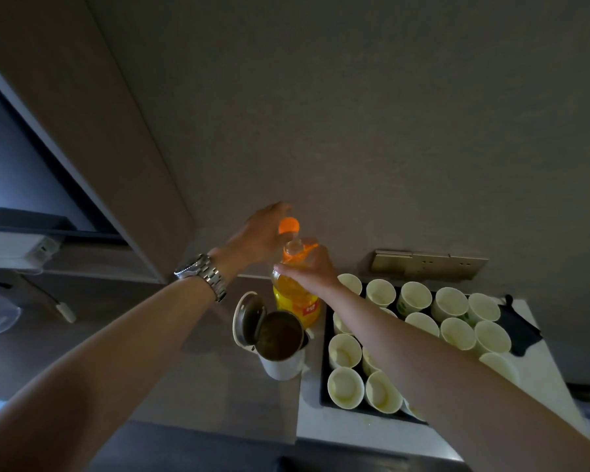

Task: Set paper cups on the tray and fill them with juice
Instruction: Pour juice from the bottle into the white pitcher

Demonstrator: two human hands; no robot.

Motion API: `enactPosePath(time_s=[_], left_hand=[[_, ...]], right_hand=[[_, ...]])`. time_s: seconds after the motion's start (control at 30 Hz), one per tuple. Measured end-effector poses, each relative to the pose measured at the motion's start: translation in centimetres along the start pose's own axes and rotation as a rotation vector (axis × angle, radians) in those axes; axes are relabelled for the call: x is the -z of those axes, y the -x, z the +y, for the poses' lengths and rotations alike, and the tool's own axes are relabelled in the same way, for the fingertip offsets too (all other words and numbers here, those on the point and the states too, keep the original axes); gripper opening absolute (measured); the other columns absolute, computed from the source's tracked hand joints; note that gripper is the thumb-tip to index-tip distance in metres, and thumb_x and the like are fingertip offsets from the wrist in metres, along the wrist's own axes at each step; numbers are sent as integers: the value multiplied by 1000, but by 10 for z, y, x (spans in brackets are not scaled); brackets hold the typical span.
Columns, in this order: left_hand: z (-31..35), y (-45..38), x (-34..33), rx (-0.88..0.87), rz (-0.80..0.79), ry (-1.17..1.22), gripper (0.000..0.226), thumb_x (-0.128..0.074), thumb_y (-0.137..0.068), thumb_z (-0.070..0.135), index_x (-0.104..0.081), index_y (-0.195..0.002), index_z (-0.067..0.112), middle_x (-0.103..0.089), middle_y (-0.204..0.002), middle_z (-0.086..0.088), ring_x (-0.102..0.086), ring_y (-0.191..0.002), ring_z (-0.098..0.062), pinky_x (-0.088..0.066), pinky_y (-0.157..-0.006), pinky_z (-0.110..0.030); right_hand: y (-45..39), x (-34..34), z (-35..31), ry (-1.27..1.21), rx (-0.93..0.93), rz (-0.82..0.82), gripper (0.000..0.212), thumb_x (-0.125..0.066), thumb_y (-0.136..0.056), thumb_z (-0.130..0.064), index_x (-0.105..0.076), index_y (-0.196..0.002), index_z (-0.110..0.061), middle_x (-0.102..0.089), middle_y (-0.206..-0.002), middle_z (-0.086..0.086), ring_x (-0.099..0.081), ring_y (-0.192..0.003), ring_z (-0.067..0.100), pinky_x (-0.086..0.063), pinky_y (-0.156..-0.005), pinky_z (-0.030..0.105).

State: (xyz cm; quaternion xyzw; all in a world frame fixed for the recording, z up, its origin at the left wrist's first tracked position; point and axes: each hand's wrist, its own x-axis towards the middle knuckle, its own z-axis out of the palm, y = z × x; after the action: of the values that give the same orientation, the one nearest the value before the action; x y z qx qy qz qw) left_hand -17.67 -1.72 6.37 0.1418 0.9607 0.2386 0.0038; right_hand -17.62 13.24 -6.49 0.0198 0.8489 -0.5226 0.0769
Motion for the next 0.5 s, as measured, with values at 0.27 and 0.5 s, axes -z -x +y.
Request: enactPosePath(time_s=[0.27,0.5], left_hand=[[11,2,10,-114,-173,-100,31,-83,-80,16,-72,-109,19,-74,-105,1,-67,-100,-21,-53,-89,-41],[16,2,2,-91,-163,-282,26,-80,-84,26,-71,-107,20,-71,-104,-2,-67,-99,-24,-54,-83,-40]], right_hand=[[7,5,-7,18,53,-9,57,-79,-51,-76,-76,-87,-32,-75,-90,-10,-71,-89,7,-60,-86,40],[-6,-6,8,64,66,18,83,-69,-42,-94,-71,-100,-36,-70,-102,-10,-68,-100,13,-59,-87,40]])
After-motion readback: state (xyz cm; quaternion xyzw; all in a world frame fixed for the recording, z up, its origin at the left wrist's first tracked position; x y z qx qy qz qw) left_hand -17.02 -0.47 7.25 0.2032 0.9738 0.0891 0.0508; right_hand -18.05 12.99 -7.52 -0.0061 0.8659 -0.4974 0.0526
